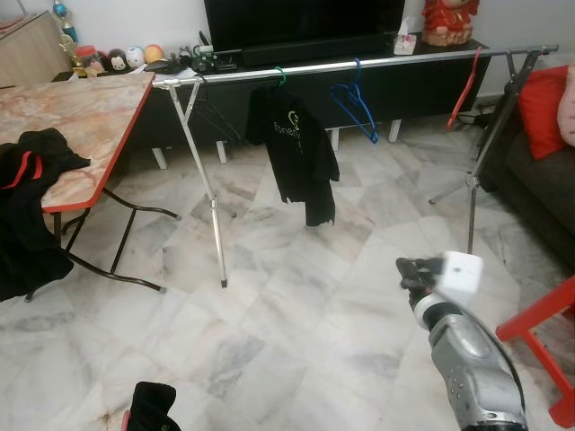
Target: Hang hanger
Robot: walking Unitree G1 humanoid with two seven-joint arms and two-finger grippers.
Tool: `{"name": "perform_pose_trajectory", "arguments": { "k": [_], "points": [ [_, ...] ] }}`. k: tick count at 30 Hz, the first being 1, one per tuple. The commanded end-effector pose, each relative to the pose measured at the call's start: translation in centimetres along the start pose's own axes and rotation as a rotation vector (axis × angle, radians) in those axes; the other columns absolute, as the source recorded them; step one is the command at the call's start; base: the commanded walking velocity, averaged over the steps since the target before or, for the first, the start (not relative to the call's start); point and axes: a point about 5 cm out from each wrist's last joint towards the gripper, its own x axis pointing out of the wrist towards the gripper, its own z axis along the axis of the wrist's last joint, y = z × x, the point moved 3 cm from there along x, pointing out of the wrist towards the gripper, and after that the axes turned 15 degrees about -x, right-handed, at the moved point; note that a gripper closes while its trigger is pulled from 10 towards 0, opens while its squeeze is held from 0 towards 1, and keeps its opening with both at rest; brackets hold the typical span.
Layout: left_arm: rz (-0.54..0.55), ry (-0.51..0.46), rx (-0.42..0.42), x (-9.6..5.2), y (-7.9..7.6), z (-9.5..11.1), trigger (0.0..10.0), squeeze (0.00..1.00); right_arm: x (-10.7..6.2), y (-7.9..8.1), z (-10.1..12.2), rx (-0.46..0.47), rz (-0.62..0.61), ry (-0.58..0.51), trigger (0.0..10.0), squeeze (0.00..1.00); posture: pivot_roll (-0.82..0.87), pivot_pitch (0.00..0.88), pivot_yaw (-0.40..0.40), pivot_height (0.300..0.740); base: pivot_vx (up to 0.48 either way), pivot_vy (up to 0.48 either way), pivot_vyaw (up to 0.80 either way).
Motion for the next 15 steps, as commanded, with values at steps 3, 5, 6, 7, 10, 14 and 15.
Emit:
{"name": "perform_pose_trajectory", "arguments": {
  "k": [3,5,6,7,10,14,15],
  "points": [
    [0.006,-0.001,-0.007,-0.06,0.17,-0.13,10.0,0.00,0.24,0.83,-0.42,-0.086,0.015,0.021,0.0,0.00,-0.04,0.000,0.065,0.740,0.000,0.000,0.00],
    [0.004,0.000,-0.008,-0.06,0.04,-0.17,10.0,0.00,0.40,0.71,-0.65,-0.114,0.005,0.032,0.0,0.00,-0.04,0.000,0.065,0.740,0.000,0.000,0.00],
    [0.003,0.000,-0.008,-0.07,0.01,-0.17,10.0,0.00,0.44,0.75,-0.70,-0.119,0.008,0.033,0.0,0.00,-0.04,0.000,0.065,0.740,0.000,0.000,0.00],
    [0.002,0.001,-0.008,-0.07,-0.02,-0.19,10.0,0.00,0.52,0.95,-0.83,-0.120,0.022,0.038,1.7,0.00,-0.04,0.000,0.065,0.740,0.000,0.000,0.00],
    [0.001,0.009,-0.007,-0.08,-0.03,-0.31,10.0,0.00,0.74,1.35,-0.70,-0.088,0.036,0.024,10.0,0.00,-0.04,0.000,0.065,0.740,0.000,0.000,0.00],
    [0.003,0.015,-0.007,-0.12,0.14,-0.48,10.0,0.00,0.87,1.51,-0.38,-0.056,0.042,0.011,10.0,1.00,-0.04,0.000,0.065,0.740,0.000,0.000,0.00],
    [0.004,0.018,-0.007,-0.14,0.23,-0.55,10.0,0.00,0.91,1.61,-0.32,-0.061,0.044,0.010,10.0,1.00,-0.04,0.000,0.064,0.740,0.000,0.000,0.00]
  ]
}}
